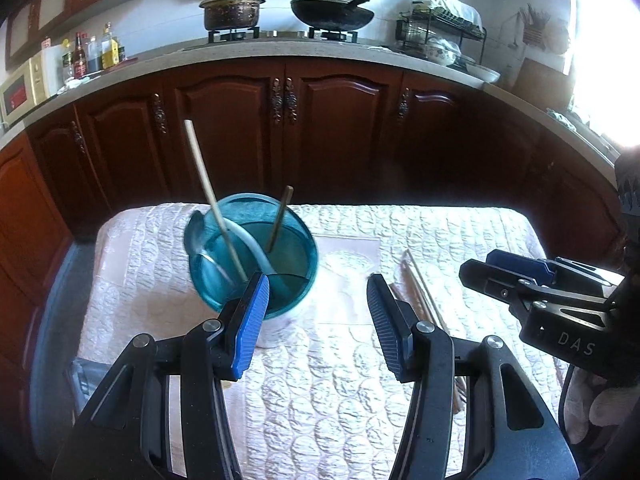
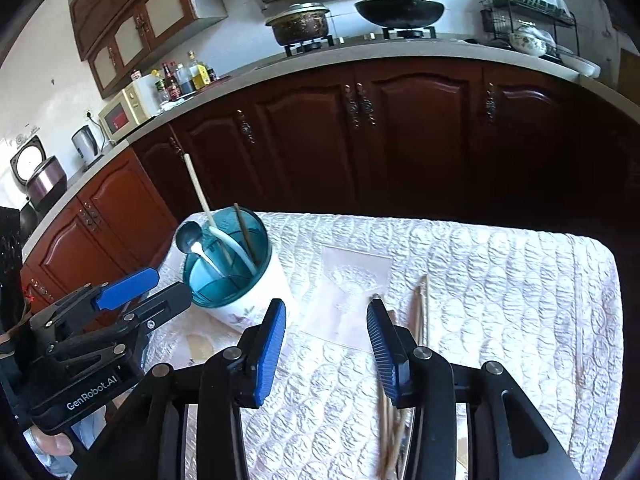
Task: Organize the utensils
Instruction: 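Move both tools down to the loose wooden chopsticks on the cloth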
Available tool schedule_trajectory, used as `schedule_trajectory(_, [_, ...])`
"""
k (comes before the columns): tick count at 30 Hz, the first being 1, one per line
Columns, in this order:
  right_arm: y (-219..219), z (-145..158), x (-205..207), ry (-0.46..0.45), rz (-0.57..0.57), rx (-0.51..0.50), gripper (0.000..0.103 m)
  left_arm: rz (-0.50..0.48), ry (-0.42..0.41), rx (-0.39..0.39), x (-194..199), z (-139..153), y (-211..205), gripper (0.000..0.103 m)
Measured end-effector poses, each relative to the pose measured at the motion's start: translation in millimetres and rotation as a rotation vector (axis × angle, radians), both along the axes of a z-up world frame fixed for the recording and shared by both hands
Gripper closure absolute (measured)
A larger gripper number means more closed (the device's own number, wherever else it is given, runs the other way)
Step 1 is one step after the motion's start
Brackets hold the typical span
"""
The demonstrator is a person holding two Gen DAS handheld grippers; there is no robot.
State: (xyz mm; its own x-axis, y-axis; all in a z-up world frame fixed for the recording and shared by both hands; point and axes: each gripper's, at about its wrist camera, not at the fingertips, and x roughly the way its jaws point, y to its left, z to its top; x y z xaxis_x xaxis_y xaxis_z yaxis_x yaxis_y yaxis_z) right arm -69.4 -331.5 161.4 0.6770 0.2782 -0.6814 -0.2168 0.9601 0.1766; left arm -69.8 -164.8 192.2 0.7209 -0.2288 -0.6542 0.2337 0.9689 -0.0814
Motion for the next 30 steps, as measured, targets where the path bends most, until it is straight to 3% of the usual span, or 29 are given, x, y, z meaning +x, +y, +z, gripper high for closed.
schedule_trajectory(14, [-48.4,-25.2,-9.5,0.071,-0.094,0.006,0.062,-0.044,0.044,0.021,2.6,-18.4,-27.7,0.052])
schedule_trajectory(27, [-79.8,-96.4,20.5,0.228,-0.128,-0.009,0.062,-0.084,0.167,0.012,17.2,-58.4,-43.9,0.052])
schedule_trajectory(30, [-81.5,-110.9,35.9,0.257,-0.119,0.008,0.071,-0.084,0.187,0.015,20.3,-64.7,-46.4,0.052])
